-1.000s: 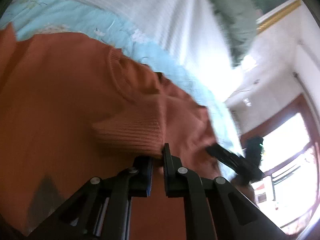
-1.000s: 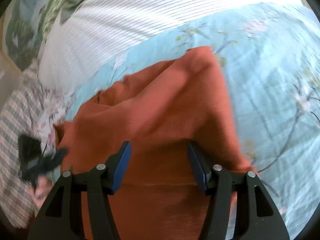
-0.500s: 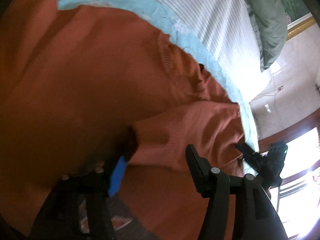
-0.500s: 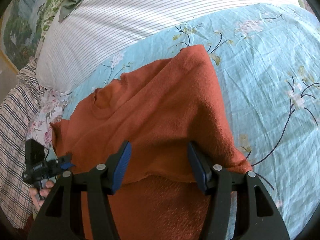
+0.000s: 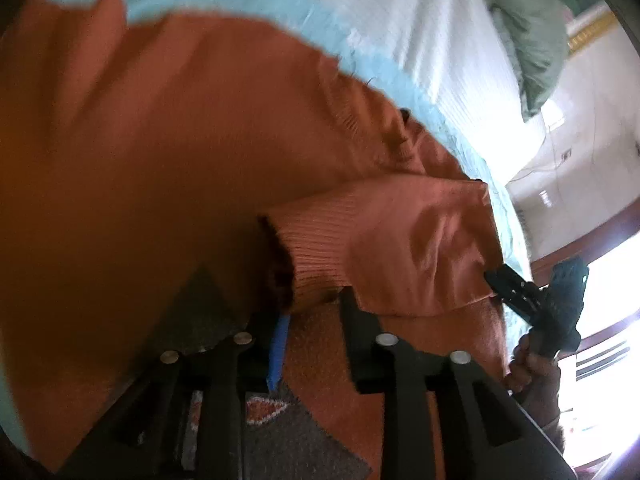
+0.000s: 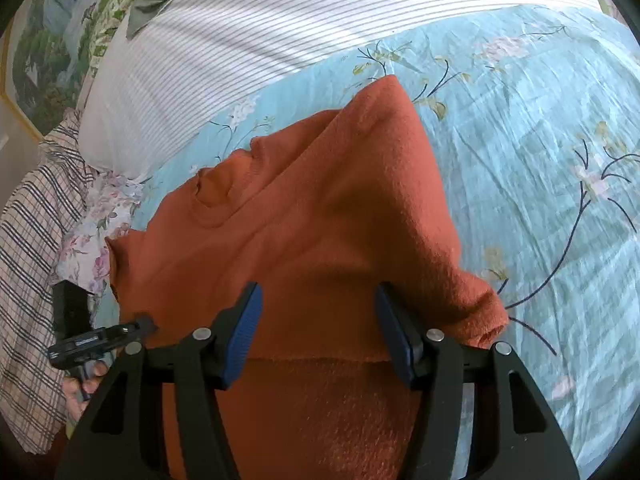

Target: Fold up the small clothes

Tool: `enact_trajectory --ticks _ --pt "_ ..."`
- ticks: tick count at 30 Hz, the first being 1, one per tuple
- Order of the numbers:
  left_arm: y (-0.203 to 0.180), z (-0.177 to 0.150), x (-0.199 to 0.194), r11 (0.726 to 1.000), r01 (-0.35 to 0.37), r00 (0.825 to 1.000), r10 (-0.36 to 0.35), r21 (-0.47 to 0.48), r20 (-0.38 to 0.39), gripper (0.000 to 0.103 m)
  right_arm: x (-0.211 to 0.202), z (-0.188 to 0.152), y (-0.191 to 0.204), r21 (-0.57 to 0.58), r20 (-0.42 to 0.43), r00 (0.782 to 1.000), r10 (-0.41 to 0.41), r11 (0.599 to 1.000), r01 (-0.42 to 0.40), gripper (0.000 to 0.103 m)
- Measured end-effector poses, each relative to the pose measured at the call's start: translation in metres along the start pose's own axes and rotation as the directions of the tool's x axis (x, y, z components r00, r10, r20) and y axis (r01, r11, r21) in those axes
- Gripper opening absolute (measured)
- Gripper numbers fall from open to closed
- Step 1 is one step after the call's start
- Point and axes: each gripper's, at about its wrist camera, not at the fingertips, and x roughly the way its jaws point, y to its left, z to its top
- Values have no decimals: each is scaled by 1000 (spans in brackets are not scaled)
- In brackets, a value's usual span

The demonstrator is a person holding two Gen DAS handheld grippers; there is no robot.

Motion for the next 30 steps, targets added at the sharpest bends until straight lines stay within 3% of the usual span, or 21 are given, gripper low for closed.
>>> enact_trajectory --ticks 3,4,5,6,9,11,15,18,22,26,29,30 --pt "-3 12 8 999 30 999 -30 -14 11 31 -4 -2 2 0 2 1000 -7 1000 7 60" --pt "-6 17 10 999 34 999 -33 -11 25 24 -6 -2 2 1 4 1000 -13 1000 13 60" --pt "-7 22 11 1000 13 999 -13 -2 42 11 -8 -3 3 4 6 1000 -16 1000 16 60" --pt "-11 25 8 1000 -11 998 11 9 57 6 -11 -2 3 8 10 1000 -16 1000 16 60" --pt "-13 30 -20 995 -92 982 87 24 166 6 -28 0 5 12 63 998 -17 1000 16 60" --pt "-2 30 -32 986 -165 968 157 24 195 5 -39 2 4 2 102 994 -37 999 37 60" --pt "12 32 -40 991 -133 977 130 7 166 6 -27 14 -3 7 84 992 -95 995 95 60" --pt "10 34 -47 986 -165 968 157 26 194 6 -7 24 -4 -8 44 994 -105 994 105 60" --pt "22 38 -60 981 -190 945 193 -40 263 6 3 40 -11 21 38 996 -75 997 74 60" --pt "34 36 -59 973 -222 942 232 -66 242 6 9 49 -10 23 36 997 -65 998 65 60" --pt "34 34 -56 971 -229 943 237 -63 235 6 25 49 -10 5 -21 996 -88 996 88 60" --pt "33 34 -54 971 -230 942 239 -63 234 6 30 47 -12 7 -41 994 -99 995 99 52"
